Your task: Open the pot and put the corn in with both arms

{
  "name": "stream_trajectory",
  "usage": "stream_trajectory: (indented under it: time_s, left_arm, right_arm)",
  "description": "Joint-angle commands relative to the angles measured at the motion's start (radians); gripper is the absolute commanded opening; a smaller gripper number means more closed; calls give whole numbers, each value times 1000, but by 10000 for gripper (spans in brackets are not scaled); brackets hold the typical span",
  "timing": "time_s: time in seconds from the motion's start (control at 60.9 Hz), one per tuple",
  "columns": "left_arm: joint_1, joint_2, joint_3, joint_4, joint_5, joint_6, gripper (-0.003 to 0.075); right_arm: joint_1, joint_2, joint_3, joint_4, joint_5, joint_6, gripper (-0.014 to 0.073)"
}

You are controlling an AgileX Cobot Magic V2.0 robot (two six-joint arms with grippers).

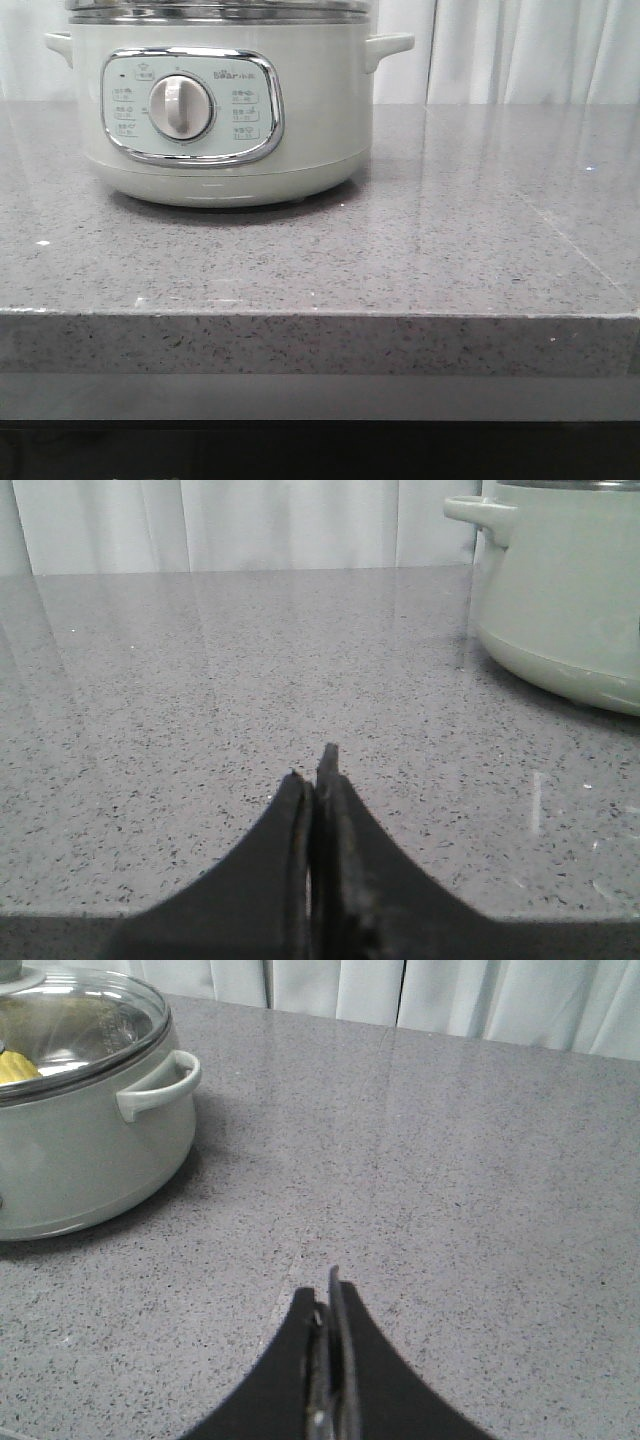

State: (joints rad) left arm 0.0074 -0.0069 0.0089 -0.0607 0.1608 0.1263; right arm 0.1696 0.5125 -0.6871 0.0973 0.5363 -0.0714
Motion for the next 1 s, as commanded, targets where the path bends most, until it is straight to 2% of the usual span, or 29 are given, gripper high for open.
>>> stream_trajectory:
  time_s: [0.0, 0.296, 0.394, 0.493, 0.641, 0.821, 0.986]
  left_arm:
    - [2, -16, 10, -10, -91, -7, -20]
    - [2, -16, 10, -10, -91, -7, -20]
    - [2, -16, 10, -10, -91, -7, -20]
    - [2, -16, 10, -10, -91, -7, -20]
    - [2, -15, 10, -10, -91, -7, -20]
    - [2, -15, 10, -10, -91, -7, -20]
    - [2, -15, 10, -10, -91, -7, -20]
  right_arm:
    - [-5, 2, -26, -8, -69, -3, -112]
    - [-5, 2, -18, -8, -104, -3, -112]
    - [-8, -12, 51, -8, -253, -3, -112]
    - [-38, -70, 196, -8, -437, -3, -112]
    - [-100, -191, 425, -8, -576, -3, -112]
    - [-164, -360, 631, -8, -576, -3, -112]
    - [-170, -498, 704, -8, -514, -3, -112]
